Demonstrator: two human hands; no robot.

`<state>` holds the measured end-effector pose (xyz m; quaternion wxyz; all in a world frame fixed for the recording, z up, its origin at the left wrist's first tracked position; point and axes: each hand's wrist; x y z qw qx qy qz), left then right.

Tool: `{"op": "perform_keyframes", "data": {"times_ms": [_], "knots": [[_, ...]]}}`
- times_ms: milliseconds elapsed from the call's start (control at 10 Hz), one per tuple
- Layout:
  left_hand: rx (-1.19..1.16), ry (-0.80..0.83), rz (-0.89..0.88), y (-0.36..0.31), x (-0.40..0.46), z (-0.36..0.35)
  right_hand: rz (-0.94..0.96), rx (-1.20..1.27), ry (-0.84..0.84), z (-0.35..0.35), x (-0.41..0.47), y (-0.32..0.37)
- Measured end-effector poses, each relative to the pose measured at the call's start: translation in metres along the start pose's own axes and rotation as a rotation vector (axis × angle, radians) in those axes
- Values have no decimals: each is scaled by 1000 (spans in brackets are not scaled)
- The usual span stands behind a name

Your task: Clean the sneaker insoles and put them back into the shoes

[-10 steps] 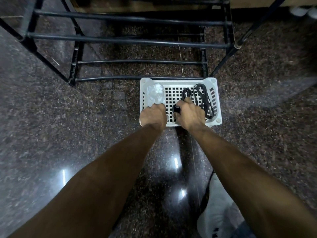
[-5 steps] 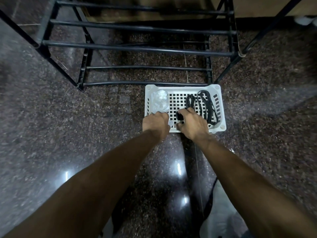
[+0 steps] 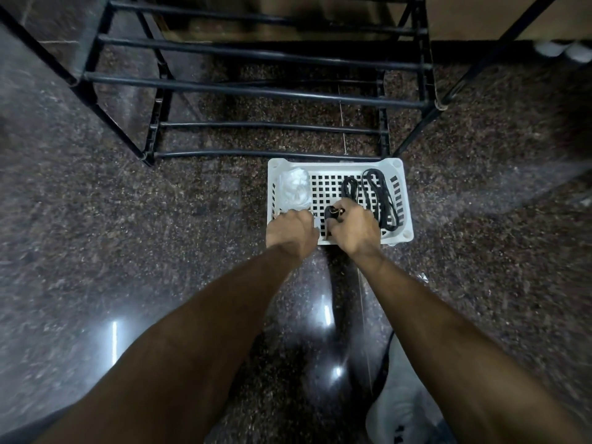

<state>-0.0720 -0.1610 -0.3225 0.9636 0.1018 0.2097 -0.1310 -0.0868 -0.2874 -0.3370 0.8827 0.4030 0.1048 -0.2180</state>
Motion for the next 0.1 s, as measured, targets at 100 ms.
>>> {"op": "perform_keyframes", "data": {"times_ms": [100], "knots": [[-140, -81, -61, 18, -17, 8, 6, 4, 67, 22, -16, 11]]}}
Point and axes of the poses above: each hand's wrist, its own x-axis towards the middle knuckle, its own z-axis out of the back of the hand, y = z × x, and after that the axes turned 14 degrees about x, right-handed
